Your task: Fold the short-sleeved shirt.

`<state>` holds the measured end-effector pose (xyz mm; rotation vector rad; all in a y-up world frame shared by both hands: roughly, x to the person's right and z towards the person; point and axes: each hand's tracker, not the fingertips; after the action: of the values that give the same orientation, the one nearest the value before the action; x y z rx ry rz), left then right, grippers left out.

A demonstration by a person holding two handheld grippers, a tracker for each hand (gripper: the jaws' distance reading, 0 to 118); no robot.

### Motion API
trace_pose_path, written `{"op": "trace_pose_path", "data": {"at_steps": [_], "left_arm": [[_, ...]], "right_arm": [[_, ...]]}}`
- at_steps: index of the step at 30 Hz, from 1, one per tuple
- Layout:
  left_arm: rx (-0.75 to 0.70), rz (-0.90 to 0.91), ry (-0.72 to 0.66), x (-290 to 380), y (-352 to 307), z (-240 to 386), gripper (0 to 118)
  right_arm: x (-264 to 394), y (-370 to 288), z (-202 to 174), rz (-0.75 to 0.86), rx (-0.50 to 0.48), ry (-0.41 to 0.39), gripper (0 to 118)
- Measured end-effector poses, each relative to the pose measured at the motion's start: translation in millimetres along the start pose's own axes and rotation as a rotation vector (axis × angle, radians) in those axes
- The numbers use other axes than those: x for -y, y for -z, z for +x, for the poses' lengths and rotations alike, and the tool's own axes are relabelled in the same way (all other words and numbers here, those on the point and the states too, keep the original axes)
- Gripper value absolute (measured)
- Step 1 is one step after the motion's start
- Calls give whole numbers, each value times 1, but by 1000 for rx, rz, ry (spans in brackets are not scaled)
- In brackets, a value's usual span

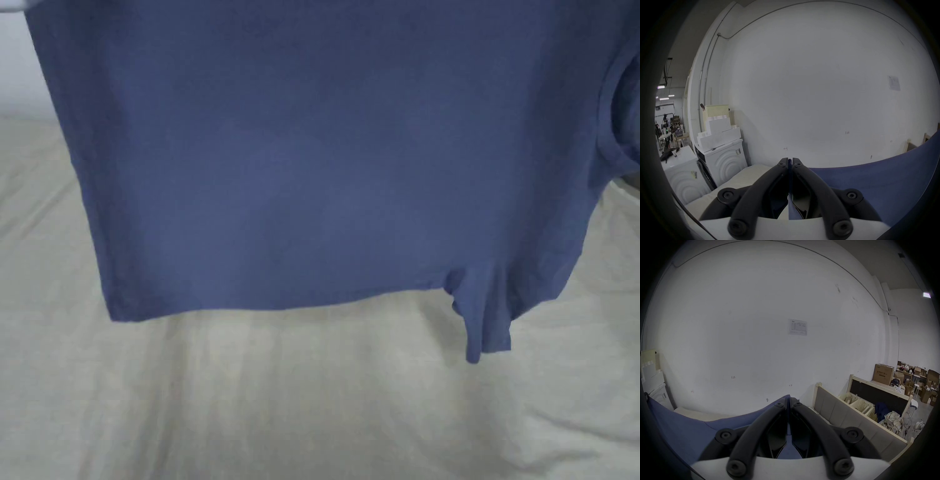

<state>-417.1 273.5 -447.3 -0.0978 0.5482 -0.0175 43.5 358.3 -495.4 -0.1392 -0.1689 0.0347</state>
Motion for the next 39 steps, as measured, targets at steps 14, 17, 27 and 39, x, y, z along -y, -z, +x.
{"op": "trace_pose_path", "data": {"at_steps": [14, 17, 27, 39], "left_arm": [[-62, 27, -11, 81, 68, 41, 0], [-53, -31, 26, 125, 80, 47, 0], [15, -373, 120, 318, 78, 62, 0], [64, -706, 152, 487, -14, 40, 0]], "right_arm": [[72, 70, -29, 38, 25, 0, 0], [110, 90, -31, -33, 9, 1, 0], [315, 140, -22, -398, 0, -9, 0], [544, 86, 12, -819, 29, -46, 0]]}}
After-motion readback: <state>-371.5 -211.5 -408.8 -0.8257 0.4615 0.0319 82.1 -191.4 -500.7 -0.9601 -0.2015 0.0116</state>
